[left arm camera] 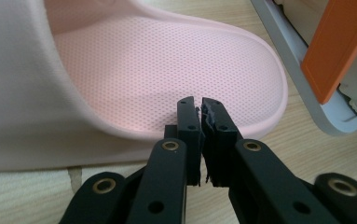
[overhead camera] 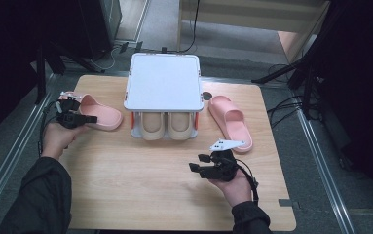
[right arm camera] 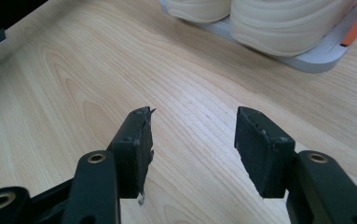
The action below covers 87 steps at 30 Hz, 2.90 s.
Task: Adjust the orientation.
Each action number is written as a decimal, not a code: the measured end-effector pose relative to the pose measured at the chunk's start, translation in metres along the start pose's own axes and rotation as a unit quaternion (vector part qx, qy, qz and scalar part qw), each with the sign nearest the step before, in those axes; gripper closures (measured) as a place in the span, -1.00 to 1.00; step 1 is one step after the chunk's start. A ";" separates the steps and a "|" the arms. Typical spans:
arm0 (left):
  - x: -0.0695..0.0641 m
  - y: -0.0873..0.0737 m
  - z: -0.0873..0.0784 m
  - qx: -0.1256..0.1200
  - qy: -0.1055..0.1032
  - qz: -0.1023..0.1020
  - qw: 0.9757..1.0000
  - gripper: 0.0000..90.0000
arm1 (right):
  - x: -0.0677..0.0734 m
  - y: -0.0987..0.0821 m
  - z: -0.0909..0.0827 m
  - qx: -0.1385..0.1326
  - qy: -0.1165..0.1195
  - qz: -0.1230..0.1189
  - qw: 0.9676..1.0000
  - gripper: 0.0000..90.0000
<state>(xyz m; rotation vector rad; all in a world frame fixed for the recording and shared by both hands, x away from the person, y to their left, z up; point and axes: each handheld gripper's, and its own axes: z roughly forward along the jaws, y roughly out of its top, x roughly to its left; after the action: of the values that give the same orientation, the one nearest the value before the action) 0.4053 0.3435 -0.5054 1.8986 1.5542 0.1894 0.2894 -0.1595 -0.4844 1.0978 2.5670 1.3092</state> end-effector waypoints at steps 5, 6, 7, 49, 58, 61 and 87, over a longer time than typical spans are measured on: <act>0.002 -0.006 -0.005 0.001 0.002 -0.001 1.000 0.91 | 0.001 0.003 0.005 0.003 0.007 -0.004 1.000 0.05; 0.004 -0.008 -0.007 0.001 0.001 -0.001 1.000 0.91 | 0.002 0.004 0.006 0.004 0.009 -0.007 1.000 0.05; 0.005 -0.010 -0.009 0.002 0.000 -0.004 1.000 0.91 | 0.002 0.005 0.008 0.005 0.011 -0.009 1.000 0.05; 0.041 -0.011 -0.023 -0.041 0.081 -0.091 0.992 0.01 | 0.004 0.005 0.012 0.011 0.009 -0.008 1.000 0.03; 0.052 -0.004 -0.018 -0.045 0.088 -0.108 0.989 0.24 | -0.002 -0.006 -0.003 0.002 -0.013 0.014 1.000 0.03; 0.054 -0.004 -0.021 -0.048 0.093 -0.109 0.989 0.41 | -0.003 -0.007 -0.005 0.000 -0.016 0.018 1.000 0.03; 0.019 -0.018 -0.058 -0.043 0.057 -0.084 0.994 0.88 | -0.015 0.000 -0.013 -0.027 -0.015 0.035 0.999 0.03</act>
<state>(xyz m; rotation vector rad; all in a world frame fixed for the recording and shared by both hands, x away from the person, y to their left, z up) 0.3664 0.3855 -0.4765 1.7072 1.7452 0.2887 0.2959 -0.1774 -0.4795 1.1973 2.4774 1.3586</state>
